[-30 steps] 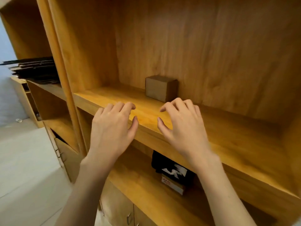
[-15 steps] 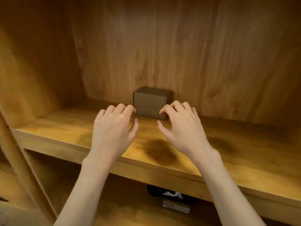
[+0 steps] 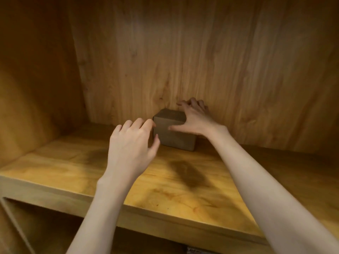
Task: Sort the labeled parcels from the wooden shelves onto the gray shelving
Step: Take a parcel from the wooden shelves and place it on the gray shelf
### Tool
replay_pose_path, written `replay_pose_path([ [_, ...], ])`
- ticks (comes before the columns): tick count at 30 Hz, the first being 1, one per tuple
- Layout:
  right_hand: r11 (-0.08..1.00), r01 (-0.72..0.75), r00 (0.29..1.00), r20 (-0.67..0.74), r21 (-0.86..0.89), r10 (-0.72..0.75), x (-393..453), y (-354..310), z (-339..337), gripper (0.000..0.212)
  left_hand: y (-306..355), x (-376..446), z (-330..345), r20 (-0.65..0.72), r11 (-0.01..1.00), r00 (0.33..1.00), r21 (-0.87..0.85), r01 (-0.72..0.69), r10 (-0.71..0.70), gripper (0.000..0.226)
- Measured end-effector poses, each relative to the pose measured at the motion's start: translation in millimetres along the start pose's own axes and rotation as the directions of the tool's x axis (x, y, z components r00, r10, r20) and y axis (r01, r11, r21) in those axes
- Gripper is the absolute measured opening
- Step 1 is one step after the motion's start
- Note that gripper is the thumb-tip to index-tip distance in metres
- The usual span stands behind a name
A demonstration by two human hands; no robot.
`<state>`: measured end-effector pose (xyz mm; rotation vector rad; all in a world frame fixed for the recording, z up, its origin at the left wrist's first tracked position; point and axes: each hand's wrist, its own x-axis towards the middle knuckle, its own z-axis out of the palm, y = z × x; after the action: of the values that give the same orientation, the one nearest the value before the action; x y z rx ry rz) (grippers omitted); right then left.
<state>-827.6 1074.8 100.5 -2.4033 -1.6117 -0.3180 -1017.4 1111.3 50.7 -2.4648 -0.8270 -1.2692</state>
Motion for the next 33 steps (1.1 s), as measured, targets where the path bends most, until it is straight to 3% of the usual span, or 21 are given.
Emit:
replay_pose_path([
  [5,0.999,-0.038,0.991,0.127,-0.031,0.041,12,9,20,0.101,0,3,6,0.01,1.0,1.0,0.007,0.006,-0.006,0.019],
  [13,0.999,-0.022,0.994,0.103,0.043,0.018,11,11,30,0.097,-4,3,4,0.019,1.0,1.0,0.003,0.022,-0.022,0.018],
  [23,0.996,-0.021,0.996,-0.085,0.086,0.028,-21,-9,18,0.093,-7,-12,-5,0.035,0.994,0.999,-0.104,-0.025,0.029,0.015],
  [33,0.992,-0.124,0.954,-0.276,-0.002,0.118,-134,-12,-33,0.091,16,-40,-15,0.05,0.942,0.991,-0.32,-0.104,0.126,0.019],
])
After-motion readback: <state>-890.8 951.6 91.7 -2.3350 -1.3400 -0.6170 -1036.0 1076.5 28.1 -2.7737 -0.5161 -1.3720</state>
